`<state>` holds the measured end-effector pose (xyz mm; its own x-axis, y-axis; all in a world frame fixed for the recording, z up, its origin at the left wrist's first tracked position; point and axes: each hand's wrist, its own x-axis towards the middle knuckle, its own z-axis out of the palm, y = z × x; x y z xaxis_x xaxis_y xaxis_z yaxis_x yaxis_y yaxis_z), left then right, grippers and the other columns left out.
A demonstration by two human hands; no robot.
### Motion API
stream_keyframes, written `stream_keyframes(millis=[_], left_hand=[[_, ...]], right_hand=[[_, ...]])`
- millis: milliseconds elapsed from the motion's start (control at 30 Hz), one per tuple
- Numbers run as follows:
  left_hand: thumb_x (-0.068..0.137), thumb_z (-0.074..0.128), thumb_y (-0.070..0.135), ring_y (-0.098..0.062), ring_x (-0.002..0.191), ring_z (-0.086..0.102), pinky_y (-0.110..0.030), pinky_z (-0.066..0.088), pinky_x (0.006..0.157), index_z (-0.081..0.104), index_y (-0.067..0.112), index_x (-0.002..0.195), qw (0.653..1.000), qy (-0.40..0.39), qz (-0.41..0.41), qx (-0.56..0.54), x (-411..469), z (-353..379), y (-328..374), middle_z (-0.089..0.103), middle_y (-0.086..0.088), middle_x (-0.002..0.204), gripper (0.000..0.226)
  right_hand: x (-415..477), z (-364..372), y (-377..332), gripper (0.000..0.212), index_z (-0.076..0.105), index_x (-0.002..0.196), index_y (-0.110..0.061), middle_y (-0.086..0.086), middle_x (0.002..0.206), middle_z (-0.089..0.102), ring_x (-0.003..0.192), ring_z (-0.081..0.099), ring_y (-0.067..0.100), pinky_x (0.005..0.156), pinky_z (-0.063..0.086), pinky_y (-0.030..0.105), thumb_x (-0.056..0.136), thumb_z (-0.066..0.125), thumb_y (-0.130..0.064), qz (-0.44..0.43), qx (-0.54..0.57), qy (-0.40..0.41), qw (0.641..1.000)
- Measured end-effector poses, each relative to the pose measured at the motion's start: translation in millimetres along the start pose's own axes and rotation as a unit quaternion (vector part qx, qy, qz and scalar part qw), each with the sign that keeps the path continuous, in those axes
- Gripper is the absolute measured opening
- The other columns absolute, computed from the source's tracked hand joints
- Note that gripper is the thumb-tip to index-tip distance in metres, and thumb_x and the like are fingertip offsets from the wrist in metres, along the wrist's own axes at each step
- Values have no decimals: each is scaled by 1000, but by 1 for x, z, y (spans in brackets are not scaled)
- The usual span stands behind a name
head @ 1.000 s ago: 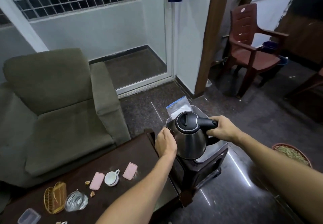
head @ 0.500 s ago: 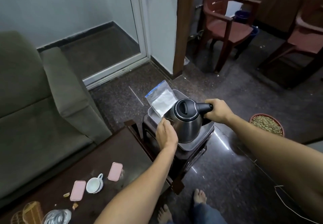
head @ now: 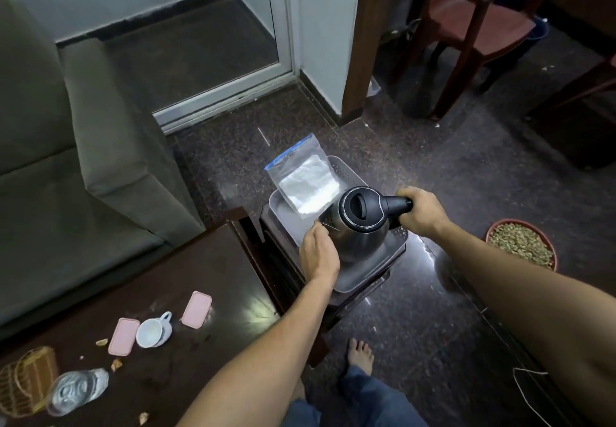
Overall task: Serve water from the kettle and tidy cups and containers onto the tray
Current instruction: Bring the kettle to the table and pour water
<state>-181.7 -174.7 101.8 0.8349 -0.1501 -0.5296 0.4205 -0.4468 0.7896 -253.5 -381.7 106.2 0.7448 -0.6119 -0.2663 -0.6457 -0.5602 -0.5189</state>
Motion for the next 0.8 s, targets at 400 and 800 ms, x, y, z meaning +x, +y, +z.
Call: stream_keyframes(millis=[400,800], left_hand=[[105,36,41,-26,123,63,-46,44,113,71,16,124,997,10,-65,-38,4,18,-20,69,-5,131,47],[107,40,41,-15,109,68,-42,49,112,63,18,137,991,-34,-86,-99,9,17,-38,68,-2,132,45]], right_hand=[[29,25,29,31,52,62,-20,3,75,57,78,55,27,65,38,32,63,66,6,-33,5,-48,998],[38,39,40,31,58,70,-22,3,77,58,78,56,28,66,37,31,64,72,4,-31,-12,-79,996]])
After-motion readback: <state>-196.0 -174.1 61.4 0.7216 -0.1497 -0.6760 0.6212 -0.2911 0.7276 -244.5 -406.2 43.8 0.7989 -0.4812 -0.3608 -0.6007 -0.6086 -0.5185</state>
